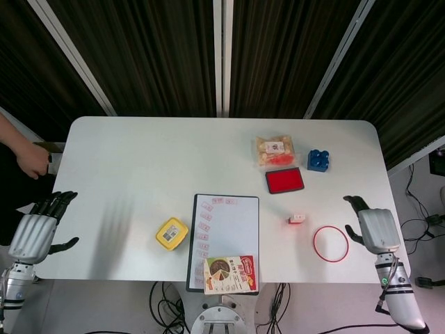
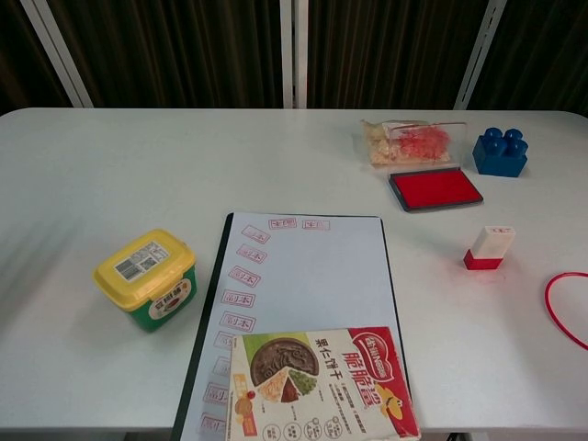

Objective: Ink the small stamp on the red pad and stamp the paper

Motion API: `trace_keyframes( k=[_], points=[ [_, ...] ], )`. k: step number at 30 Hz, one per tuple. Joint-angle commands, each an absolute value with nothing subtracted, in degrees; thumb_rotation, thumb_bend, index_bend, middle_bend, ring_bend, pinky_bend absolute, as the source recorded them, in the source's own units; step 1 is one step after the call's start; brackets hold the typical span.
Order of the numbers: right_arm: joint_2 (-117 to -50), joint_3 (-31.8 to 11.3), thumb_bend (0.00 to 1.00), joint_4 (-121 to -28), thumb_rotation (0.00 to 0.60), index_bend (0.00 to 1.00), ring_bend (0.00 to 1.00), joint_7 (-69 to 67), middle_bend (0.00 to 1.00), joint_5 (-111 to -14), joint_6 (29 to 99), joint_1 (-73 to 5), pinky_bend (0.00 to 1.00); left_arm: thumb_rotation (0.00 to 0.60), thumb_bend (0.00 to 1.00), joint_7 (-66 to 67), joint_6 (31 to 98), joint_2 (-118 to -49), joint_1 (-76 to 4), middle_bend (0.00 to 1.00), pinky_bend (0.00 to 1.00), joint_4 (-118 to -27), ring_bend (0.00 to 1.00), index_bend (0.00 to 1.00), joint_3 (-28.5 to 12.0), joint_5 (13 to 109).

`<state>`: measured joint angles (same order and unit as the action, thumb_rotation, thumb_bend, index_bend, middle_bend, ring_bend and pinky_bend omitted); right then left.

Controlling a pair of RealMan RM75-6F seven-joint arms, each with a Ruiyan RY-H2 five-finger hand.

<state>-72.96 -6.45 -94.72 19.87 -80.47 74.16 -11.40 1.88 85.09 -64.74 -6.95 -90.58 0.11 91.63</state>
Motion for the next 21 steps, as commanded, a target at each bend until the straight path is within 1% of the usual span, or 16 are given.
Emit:
trace_keyframes(
  k=[1, 10, 21],
  points=[
    [-76.5, -7.73, 0.19, -93.11, 0.6, 0.27, 0.77, 23.04, 0.29, -77.82, 69.93, -15.01, 1.0, 0.6, 0.0, 1.77, 85.14, -64.73, -6.8, 0.14, 0.2, -90.46, 0.12, 0.12, 0.2, 91.46],
    [-82.41, -7.65, 0.19, -90.31, 0.6, 0.33, 0.77, 27.15, 0.34, -74.77, 65.94, -19.04, 1.0, 0.6, 0.0, 0.98, 84.98, -65.09, -6.62, 0.14, 0.2, -89.48, 0.12, 0.12, 0.24, 90.93],
    [-86.37, -6.56, 0.21, -87.45, 0.6, 0.37, 0.77, 28.55, 0.37, -72.63, 64.52, -20.88, 1.0, 0.6, 0.0, 0.21, 84.92, -65.55, -6.52, 0.14, 0.2, -88.47, 0.12, 0.12, 0.29, 90.71]
  ],
)
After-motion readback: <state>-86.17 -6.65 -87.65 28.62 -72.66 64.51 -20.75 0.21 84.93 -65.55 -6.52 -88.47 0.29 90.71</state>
